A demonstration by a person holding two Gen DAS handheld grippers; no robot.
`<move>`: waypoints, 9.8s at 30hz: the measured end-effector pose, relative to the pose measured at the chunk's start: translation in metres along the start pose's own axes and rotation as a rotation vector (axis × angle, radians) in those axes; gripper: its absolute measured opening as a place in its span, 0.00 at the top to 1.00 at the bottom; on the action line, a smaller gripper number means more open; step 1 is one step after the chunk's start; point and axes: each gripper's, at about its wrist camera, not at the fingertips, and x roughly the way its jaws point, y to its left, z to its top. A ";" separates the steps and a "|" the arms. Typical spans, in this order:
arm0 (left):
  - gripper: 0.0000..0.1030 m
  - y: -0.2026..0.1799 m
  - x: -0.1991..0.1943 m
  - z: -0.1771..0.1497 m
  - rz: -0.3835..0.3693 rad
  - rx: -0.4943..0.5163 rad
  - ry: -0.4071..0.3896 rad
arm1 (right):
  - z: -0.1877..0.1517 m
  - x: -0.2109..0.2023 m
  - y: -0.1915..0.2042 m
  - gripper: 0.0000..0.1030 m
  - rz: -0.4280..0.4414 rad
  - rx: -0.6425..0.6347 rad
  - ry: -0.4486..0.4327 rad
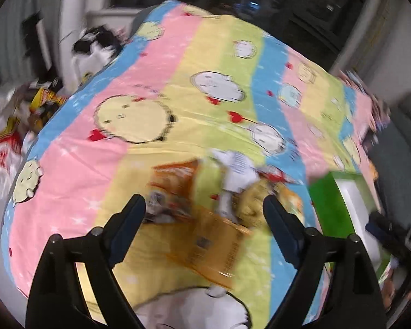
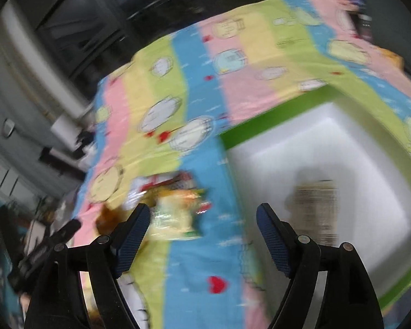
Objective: Organize snacks
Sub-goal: 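Move the right tool back to the snack pile, then grasp the orange panda-print snack bag with the right tool, then carry the orange panda bag with the right tool over the green box, then lower the panda bag into the box beside the wafer pack, open right tool, then move the right tool back toward the remaining snack pile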
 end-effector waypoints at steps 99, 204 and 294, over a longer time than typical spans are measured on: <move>0.53 -0.112 -0.028 -0.049 -0.309 0.268 -0.056 | -0.017 0.013 0.083 0.51 0.244 -0.107 0.065; 0.51 -0.327 0.111 -0.107 -0.416 0.489 0.405 | 0.009 0.001 -0.188 0.51 -0.109 0.553 0.039; 0.09 0.018 0.035 -0.051 -0.134 -0.132 0.236 | -0.031 0.106 0.091 0.23 0.294 -0.072 0.323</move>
